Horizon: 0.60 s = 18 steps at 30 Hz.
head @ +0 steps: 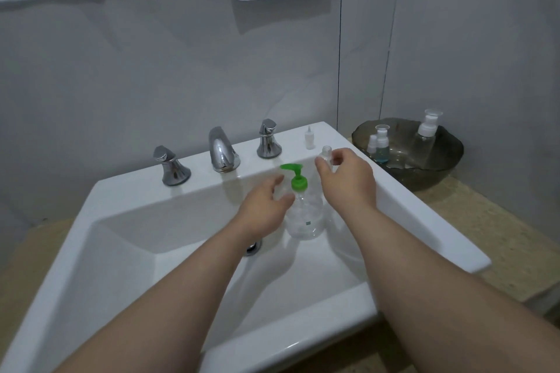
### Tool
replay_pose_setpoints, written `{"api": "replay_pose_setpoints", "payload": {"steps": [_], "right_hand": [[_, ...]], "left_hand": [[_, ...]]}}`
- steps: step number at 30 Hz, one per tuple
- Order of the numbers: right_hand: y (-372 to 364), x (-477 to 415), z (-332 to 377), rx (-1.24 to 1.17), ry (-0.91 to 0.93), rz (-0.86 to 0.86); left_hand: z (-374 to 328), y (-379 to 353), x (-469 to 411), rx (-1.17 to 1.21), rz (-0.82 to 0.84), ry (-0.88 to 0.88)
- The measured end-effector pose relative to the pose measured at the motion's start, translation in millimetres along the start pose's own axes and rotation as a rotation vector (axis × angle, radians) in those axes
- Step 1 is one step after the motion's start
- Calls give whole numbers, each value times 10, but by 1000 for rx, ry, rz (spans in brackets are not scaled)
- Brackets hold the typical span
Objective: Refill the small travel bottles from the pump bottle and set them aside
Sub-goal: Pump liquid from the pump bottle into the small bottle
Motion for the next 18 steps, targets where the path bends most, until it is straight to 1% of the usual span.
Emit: {"api": "replay_pose_setpoints", "payload": {"steps": [1,3,8,12,14,16,18], "right_hand": [[-6,-3,2,8,-4,4],[-17,-7,-13,10,-18,15],[-37,-21,-26,26,-42,21],[-43,-21,-7,39,-36,22],[-57,-15,-11,52,-32,42],[-72,-13,-21,58,-35,78],[-98,2,-27,55,-45,136]], "left_hand": [[-27,-74,-3,41,40,0],[-76,-176,-5,5,71,-43],[-51,-111,-100,-266,30,-119],[-35,130,-58,-369,-42,-152],[-24,262,6,-414,-33,-99],[66,351,43,-320,42,-42],[153,407,71,-84,108,0]]}}
Point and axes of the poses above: each hand's wrist, its own x-axis away from the middle knuckle, its own y-axis out of the back of the hand, z = x × y, the point moved 3 cm from there along -x, towards the middle knuckle, and after that the axes turned 6 degrees about -y, right-handed, at the moved point
